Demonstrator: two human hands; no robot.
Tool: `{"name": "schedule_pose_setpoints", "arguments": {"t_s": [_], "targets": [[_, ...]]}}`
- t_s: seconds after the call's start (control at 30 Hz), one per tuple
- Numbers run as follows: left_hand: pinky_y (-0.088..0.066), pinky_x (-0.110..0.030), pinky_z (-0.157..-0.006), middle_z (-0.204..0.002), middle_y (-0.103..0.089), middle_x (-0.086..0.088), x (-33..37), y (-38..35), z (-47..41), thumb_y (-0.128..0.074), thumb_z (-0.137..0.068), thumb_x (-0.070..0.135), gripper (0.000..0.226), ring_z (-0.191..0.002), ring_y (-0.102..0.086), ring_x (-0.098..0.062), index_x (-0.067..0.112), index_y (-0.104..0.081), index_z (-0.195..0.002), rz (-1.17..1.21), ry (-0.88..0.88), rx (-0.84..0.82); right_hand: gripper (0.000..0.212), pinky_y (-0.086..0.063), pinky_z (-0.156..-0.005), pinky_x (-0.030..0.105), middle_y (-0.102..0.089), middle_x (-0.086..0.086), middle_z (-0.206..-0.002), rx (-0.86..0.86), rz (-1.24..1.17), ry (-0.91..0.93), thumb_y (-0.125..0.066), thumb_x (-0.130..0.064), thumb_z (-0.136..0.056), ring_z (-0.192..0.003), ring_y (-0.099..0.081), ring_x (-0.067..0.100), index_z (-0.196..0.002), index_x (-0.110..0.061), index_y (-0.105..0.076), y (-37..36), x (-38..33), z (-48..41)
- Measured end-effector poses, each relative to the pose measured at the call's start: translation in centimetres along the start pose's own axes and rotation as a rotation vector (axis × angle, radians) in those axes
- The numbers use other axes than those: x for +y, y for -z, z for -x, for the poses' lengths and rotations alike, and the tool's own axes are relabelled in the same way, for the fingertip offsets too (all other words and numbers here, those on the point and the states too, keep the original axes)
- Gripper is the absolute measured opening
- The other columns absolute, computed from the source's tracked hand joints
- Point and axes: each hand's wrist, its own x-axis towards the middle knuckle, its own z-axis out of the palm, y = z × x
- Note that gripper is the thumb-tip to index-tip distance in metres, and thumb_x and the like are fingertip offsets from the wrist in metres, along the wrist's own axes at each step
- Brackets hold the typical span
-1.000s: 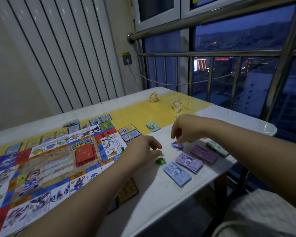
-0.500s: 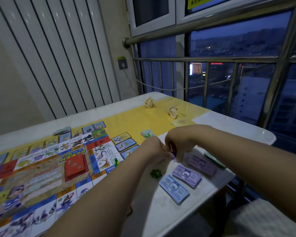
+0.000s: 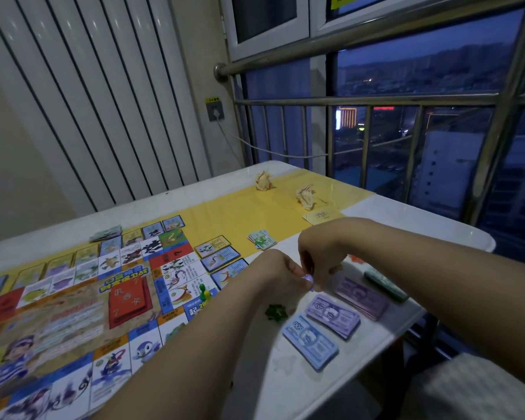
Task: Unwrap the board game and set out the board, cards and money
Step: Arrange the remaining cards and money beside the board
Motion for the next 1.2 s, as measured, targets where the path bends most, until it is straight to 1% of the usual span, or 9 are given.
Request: {"name": "schedule_pose_setpoints", "arguments": {"t_s": [0.17,0.37,0.47,0.57,0.7,0.9,1.07,1.13,1.2], "targets": [[-0.037,-0.017,-0.055,-0.071,-0.057,0.008,0.2,-0.1,0.4,-0.068,-0.084,0.033,0.022,-0.068,-0.049,-0.009,0.027,-0.060,-0.064,-0.014,-0.008,-0.004,0.025,-0.041,-0.055,0.022,-0.049,-0.009,-0.035,-0.037,0.004,0.002,-0.075,-0.031,-0.078,-0.048,-0.048,0.013,-0.062,-0.017,-0.061,0.2,-0.3,0.0],[-0.035,-0.019,-0.053,-0.081,-0.056,0.000,0.1,-0.1,0.6,-0.066,-0.085,0.033,0.013,-0.072,-0.045,-0.013,0.022,-0.065,-0.079,-0.008,-0.026,0.003,0.029,-0.040,-0.057,0.023,-0.059,0.005,-0.064,-0.017,-0.081,0.003,-0.075,-0.028,-0.078,-0.054,-0.048,0.015,-0.095,-0.006,-0.070,-0.1,-0.3,0.4],[-0.035,-0.017,-0.052,-0.079,-0.058,0.001,0.1,-0.2,0.6,-0.069,-0.083,0.034,0.021,-0.067,-0.046,-0.010,0.024,-0.061,-0.067,-0.001,-0.025,0.005,0.027,-0.045,-0.062,0.022,-0.066,0.009,-0.080,-0.008,-0.209,0.003,-0.076,-0.024,-0.078,-0.059,-0.054,0.015,-0.100,-0.009,-0.069,-0.3,0.2,0.8],[-0.036,-0.017,-0.051,-0.072,-0.059,0.003,-0.1,-0.1,0.8,-0.070,-0.083,0.032,0.021,-0.060,-0.046,-0.007,0.024,-0.061,-0.065,0.053,-0.042,0.010,0.016,-0.054,-0.079,0.029,-0.073,0.011,-0.091,0.014,-0.417,0.028,-0.073,-0.015,-0.080,-0.069,-0.068,0.020,-0.095,-0.010,-0.070,-0.5,0.8,1.5],[-0.040,-0.017,-0.054,-0.067,-0.059,0.003,-0.8,0.7,1.2,-0.072,-0.083,0.023,0.017,-0.057,-0.050,-0.005,0.020,-0.062,-0.070,0.278,-0.063,0.036,0.007,-0.051,-0.060,0.016,-0.069,0.001,-0.076,0.168,-0.591,0.068,-0.072,-0.010,-0.082,-0.061,-0.063,0.005,-0.081,-0.016,-0.067,-0.4,0.9,2.1],[-0.054,-0.027,-0.071,-0.079,-0.069,-0.007,-0.9,1.9,2.7,-0.070,-0.084,0.012,0.011,-0.071,-0.066,-0.012,0.009,-0.061,-0.088,0.594,-0.109,0.106,0.007,-0.050,-0.061,0.014,-0.069,0.001,-0.075,0.319,-0.816,0.170,-0.072,-0.008,-0.081,-0.066,-0.067,0.005,-0.086,-0.009,-0.067,0.2,0.1,3.7],[-0.054,-0.019,-0.062,-0.081,-0.069,-0.007,-0.9,2.9,4.2,-0.065,-0.087,0.005,0.020,-0.069,-0.068,-0.009,0.002,-0.062,-0.107,0.716,-0.136,0.096,0.011,-0.050,-0.058,0.013,-0.068,0.001,-0.071,0.356,-1.023,0.217,-0.073,-0.009,-0.078,-0.063,-0.066,0.004,-0.087,-0.006,-0.067,0.4,-0.2,5.0],[-0.055,-0.019,-0.063,-0.082,-0.070,-0.007,-1.2,3.1,4.6,-0.063,-0.088,0.003,0.015,-0.069,-0.069,-0.009,0.004,-0.063,-0.103,0.759,-0.096,0.097,0.010,-0.049,-0.059,0.014,-0.069,0.000,-0.073,0.359,-0.955,0.182,-0.072,-0.014,-0.081,-0.064,-0.065,0.003,-0.089,-0.009,-0.069,0.3,0.2,5.1],[-0.056,-0.019,-0.065,-0.084,-0.071,-0.008,-1.6,3.3,5.0,-0.061,-0.089,0.002,0.011,-0.070,-0.069,-0.009,0.010,-0.063,-0.097,0.835,-0.050,0.111,0.011,-0.051,-0.062,0.017,-0.070,-0.002,-0.080,0.341,-0.662,0.083,-0.071,-0.021,-0.082,-0.069,-0.065,0.006,-0.091,-0.015,-0.071,-0.1,0.4,4.7]]}}
